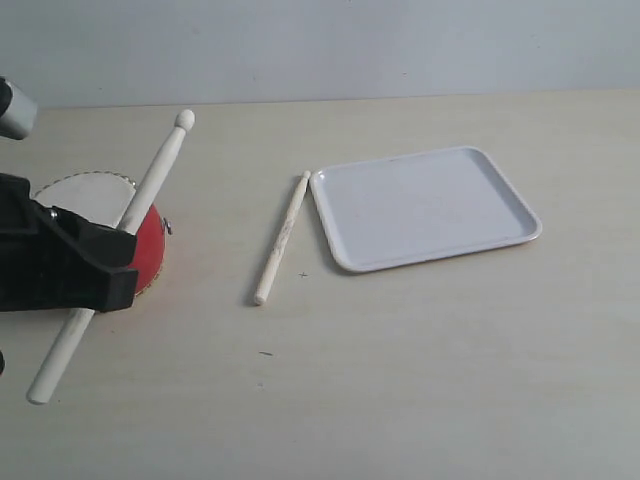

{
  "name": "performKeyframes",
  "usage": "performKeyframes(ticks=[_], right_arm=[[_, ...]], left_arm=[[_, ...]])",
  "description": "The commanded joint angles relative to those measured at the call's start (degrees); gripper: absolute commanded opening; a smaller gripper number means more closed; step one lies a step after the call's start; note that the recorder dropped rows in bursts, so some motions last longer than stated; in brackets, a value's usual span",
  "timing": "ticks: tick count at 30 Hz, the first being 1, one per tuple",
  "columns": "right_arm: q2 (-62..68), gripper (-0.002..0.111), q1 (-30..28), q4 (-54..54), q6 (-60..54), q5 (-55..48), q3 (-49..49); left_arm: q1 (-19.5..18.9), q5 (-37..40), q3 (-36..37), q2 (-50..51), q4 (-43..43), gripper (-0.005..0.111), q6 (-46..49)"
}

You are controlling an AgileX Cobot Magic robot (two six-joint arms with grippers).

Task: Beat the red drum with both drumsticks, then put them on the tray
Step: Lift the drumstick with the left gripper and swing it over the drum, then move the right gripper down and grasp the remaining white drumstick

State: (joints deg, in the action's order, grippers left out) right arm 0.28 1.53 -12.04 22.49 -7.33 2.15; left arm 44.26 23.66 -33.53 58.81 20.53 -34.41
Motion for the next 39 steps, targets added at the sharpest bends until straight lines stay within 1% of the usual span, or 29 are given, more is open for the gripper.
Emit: performKeyframes(ticks=[1, 4, 7, 12, 15, 18, 21, 23, 26, 29, 33, 35, 38, 39], right_arm=[[-0.3, 0.000, 1.4, -6.3, -9.4, 0.1, 8.3], [4.1, 0.000, 3.7, -16.5, -22.5, -0.4, 14.2], [12.6, 0.000, 5.9, -27.1, -36.0, -3.9, 19.7], [33.3, 0.000, 8.4, -47.0, -62.7, -16.8, 29.6], [46.9, 0.000, 8.5, -53.3, -72.2, -25.4, 34.7], [58.3, 0.000, 8.5, -55.3, -75.2, -29.9, 38.6], [67.9, 0.000, 8.5, -55.4, -76.1, -30.6, 41.0], [73.2, 0.000, 9.0, -55.4, -76.4, -30.3, 42.6], [80.6, 0.000, 13.4, -55.2, -76.4, -28.4, 45.3], [86.7, 0.000, 19.3, -54.9, -76.4, -23.5, 49.7], [92.8, 0.000, 24.8, -52.9, -76.4, -19.0, 54.6], [95.1, 0.000, 26.2, -52.5, -76.4, -18.5, 56.2], [97.9, 0.000, 27.4, -53.6, -76.4, -13.2, 58.3], [98.8, 0.000, 27.4, -54.0, -76.4, -12.9, 58.8]], left_arm=[[0.3, -1.6, 0.4, -0.4, 1.5, 0.000, -0.5], [0.3, -2.9, 0.4, -0.4, 1.8, 0.000, -0.5], [0.3, -3.5, 0.4, -0.4, 1.8, 0.000, -0.6], [0.3, -3.5, 0.4, -0.3, 1.8, 0.000, -0.7], [0.3, -2.6, 0.4, -0.3, 1.8, 0.000, -1.4], [0.2, -1.5, 0.4, -0.3, 1.9, 0.000, -1.8], [0.1, -0.8, 0.5, -0.3, 3.1, 0.000, -2.4], [-0.4, -0.6, 0.8, -0.3, 4.7, 0.000, -4.6], [-1.9, -0.5, 0.9, -0.3, 5.9, 0.000, -6.5], [-3.6, -0.4, 0.9, -0.3, 5.9, 0.000, -6.7], [-3.8, 0.0, 1.0, -0.3, 5.8, 0.000, -6.7], [-3.8, 0.0, 1.2, -0.3, 6.2, 0.000, -6.7], [-3.8, -0.1, 1.6, -0.3, 6.3, 0.000, -6.7], [-3.8, -0.1, 1.7, -0.3, 6.3, 0.000, -6.7]])
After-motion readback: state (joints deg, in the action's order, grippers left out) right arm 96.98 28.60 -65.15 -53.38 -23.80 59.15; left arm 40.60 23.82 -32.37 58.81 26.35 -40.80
